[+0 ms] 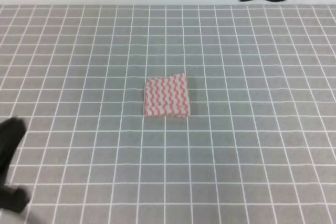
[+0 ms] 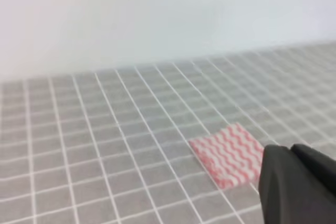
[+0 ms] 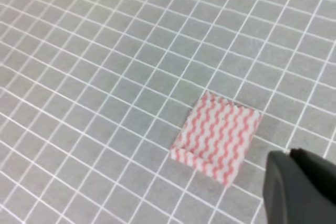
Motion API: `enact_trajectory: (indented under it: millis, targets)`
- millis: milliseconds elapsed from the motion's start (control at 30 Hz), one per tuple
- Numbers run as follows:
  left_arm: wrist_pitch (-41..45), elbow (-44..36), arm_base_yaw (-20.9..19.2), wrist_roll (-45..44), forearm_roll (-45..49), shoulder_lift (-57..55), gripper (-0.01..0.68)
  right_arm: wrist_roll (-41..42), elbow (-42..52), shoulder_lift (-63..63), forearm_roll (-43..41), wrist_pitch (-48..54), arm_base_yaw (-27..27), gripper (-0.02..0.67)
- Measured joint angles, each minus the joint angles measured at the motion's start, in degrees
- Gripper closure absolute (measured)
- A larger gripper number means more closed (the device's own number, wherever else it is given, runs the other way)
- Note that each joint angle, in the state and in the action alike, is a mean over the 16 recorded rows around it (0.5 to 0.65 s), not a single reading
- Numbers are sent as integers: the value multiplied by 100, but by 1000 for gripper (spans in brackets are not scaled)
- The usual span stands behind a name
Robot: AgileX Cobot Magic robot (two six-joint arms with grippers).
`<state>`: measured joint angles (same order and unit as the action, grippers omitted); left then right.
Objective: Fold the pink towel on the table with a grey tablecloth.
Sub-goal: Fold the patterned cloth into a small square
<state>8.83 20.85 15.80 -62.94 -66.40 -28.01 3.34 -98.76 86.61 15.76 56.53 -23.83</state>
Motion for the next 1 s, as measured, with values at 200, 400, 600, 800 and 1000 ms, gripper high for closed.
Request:
enact_trajectory:
  millis: [200, 400, 600, 800, 1000]
  targets:
    - [-160, -777, -1, -142, -163, 1169, 675, -3, 1328, -1290, 12, -671, 0, 664]
    - [-262, -1368, -1, -295, -270, 1924, 675, 37, 2913, -2744, 23, -1508, 0, 664]
    - [-352, -1757, -1, -393, -273, 2201, 675, 157, 4615, -4221, 49, -2473, 0, 664]
    - [-398, -1941, -1, -394, -273, 2217, 675, 280, 6330, -5561, 58, -3676, 0, 664]
    - [-395, -1996, -1, -394, -273, 2217, 675, 334, 7754, -6427, 47, -4716, 0, 664]
